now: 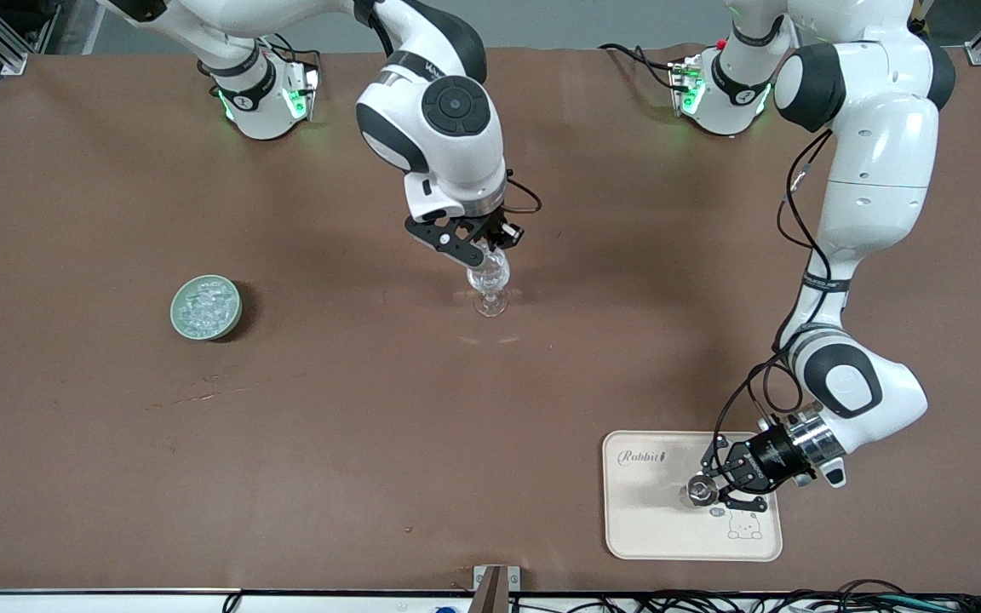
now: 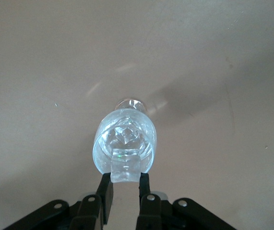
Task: Pour wine and add ice with both arms
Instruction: 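Lower the ice cube into the glass while the left gripper carries the jigger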
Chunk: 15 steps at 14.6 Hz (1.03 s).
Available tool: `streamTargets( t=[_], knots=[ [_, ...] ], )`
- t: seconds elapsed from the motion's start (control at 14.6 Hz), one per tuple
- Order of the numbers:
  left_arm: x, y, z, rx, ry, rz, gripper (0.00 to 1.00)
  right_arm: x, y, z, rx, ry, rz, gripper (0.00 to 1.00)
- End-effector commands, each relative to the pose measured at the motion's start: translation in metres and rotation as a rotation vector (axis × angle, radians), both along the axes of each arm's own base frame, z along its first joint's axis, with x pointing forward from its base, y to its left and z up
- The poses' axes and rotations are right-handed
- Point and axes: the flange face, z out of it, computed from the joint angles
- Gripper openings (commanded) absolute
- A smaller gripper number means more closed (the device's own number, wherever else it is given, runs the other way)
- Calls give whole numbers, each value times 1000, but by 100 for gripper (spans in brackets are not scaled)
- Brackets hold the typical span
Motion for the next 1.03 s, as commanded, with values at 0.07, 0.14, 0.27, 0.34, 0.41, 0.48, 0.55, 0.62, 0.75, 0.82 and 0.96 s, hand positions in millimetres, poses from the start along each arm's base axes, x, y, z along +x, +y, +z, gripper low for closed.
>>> streamTargets(
  t=[0.07, 0.14, 0.27, 0.34, 0.41, 0.48, 0.55, 0.62, 0.75, 0.82, 0.96],
  knots=[
    [1, -5, -7, -9, -8, 23, 5, 1, 5, -4, -3, -15, -11, 3],
    [1, -3, -12, -2, -5, 31, 6, 1, 5, -6, -6, -15, -8, 4],
    [-1, -6, -21, 13, -20, 32, 9, 2, 6, -11, 0, -18, -6, 7],
    [-1, -7, -21, 3, -20, 39, 12, 3, 7, -9, 2, -20, -6, 8],
    [-1, -7, -21, 2, -22, 40, 15, 4, 6, -9, 2, -20, -6, 9],
    [-1, -6, -19, 1, -22, 42, 25, 5, 5, -9, 5, -22, -5, 11],
    [-1, -4, -18, 4, -22, 43, 61, 6, 5, -7, 9, -23, -4, 12],
    [-1, -1, -18, 2, -19, 47, 100, 7, 4, -7, 8, -22, -2, 14],
    [-1, 5, -15, 10, -23, 47, 100, 9, 2, -7, 6, -22, -4, 14],
    [1, 10, -9, 17, -32, 45, 100, 9, 2, -7, 4, -20, -5, 14],
    [-2, 25, 5, 17, -39, 37, 100, 6, 3, -9, -2, -18, 0, 14]
  ],
)
